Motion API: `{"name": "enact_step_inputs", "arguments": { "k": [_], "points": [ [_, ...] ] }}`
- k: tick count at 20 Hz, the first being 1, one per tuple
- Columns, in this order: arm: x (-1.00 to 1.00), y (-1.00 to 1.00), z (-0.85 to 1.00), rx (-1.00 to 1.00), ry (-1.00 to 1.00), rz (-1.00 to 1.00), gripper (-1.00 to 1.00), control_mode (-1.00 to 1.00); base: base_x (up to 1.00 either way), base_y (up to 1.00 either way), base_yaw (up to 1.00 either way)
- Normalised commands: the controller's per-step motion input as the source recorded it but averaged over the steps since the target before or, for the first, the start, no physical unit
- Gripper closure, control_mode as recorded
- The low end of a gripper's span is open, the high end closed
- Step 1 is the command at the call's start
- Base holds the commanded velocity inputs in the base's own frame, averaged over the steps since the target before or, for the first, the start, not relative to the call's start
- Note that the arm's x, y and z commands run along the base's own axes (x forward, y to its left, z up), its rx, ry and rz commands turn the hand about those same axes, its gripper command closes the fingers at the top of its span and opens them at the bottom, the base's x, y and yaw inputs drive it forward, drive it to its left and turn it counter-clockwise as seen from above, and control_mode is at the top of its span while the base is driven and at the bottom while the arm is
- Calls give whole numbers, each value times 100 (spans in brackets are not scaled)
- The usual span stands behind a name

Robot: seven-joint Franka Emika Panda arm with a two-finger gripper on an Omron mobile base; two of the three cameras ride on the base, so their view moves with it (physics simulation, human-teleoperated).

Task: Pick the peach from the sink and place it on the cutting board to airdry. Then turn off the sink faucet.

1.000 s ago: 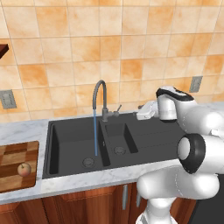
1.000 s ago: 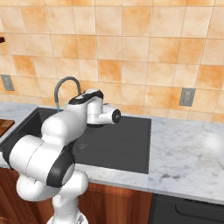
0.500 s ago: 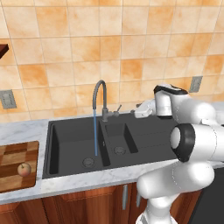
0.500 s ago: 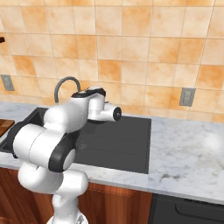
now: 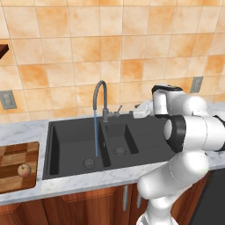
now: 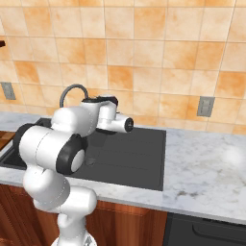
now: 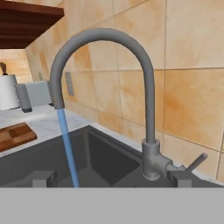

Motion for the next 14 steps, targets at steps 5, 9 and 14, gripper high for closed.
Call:
{"name": "enact_step_inputs", "arguments": {
  "k": [5, 9, 14],
  "points": [
    [21, 8, -13, 0, 0, 0, -100, -100, 0, 0, 0],
    [29, 10, -10, 0, 0, 0, -100, -100, 0, 0, 0],
    [30, 4, -19, 0, 0, 0, -100, -100, 0, 0, 0]
  ]
}}
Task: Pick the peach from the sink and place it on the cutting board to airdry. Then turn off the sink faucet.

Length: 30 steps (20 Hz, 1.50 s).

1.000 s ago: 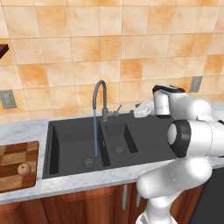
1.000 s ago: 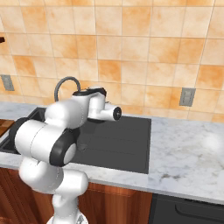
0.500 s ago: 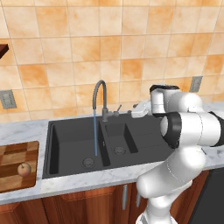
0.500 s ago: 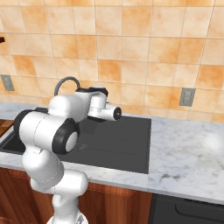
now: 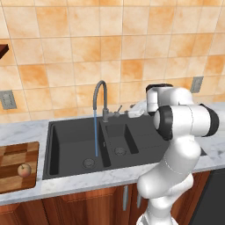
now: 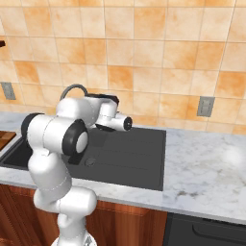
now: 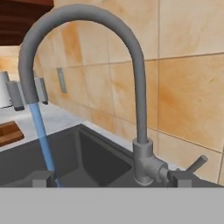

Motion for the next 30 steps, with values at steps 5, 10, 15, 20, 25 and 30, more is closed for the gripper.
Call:
{"name": "enact_step_inputs", "arguments": {
  "k": [5, 10, 15, 20, 25, 30],
  "points": [
    [28, 1, -21, 0, 0, 0, -100, -100, 0, 0, 0],
    [28, 1, -16, 0, 0, 0, -100, -100, 0, 0, 0],
    [29, 0, -14, 0, 0, 1, -100, -100, 0, 0, 0],
    [33, 0, -14, 0, 0, 1, -100, -100, 0, 0, 0],
    [33, 0, -17, 0, 0, 1, -100, -100, 0, 0, 0],
    [35, 3, -22, 0, 0, 1, -100, -100, 0, 0, 0]
  ]
}}
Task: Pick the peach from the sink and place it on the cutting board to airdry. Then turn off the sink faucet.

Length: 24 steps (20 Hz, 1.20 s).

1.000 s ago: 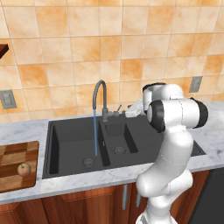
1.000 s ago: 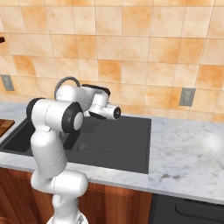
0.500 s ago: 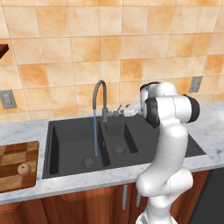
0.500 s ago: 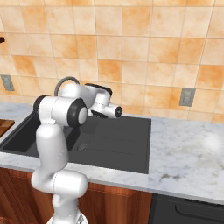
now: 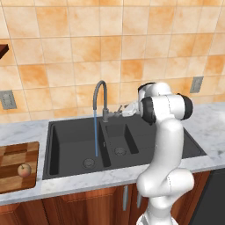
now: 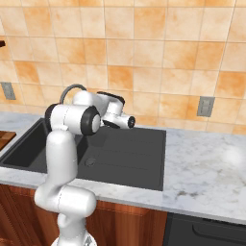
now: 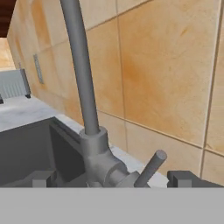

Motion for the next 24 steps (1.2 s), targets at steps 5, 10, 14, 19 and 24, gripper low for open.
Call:
{"name": "enact_step_inputs", "arguments": {
  "k": [5, 10, 14, 19, 24],
  "points": [
    [33, 9, -20, 0, 0, 1, -100, -100, 0, 0, 0],
    [29, 19, -11, 0, 0, 1, -100, -100, 0, 0, 0],
    [28, 31, -3, 0, 0, 2, -100, -100, 0, 0, 0],
    [28, 43, -11, 0, 0, 1, -100, -100, 0, 0, 0],
    [26, 58, -10, 0, 0, 1, -100, -100, 0, 0, 0]
  ]
}}
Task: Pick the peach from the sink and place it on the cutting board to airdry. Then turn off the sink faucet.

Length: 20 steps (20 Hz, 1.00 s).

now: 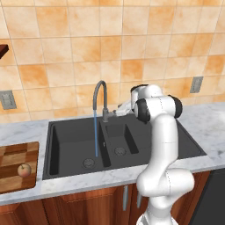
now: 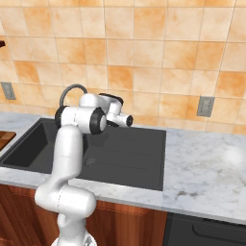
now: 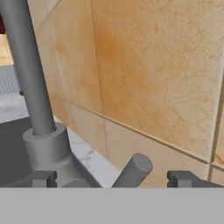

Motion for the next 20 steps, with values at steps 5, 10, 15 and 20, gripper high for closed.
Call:
{"name": "enact_step_inputs", "arguments": {
  "k": [5, 10, 15, 20],
  "points": [
    [7, 89, 17, -3, -8, 4, -100, -100, 0, 0, 0],
    [8, 100, 42, -15, -11, 5, -100, -100, 0, 0, 0],
    [16, 100, 50, -19, -10, 3, -100, -100, 0, 0, 0],
    [21, 93, 32, -16, -4, 2, -100, -100, 0, 0, 0]
  ]
}}
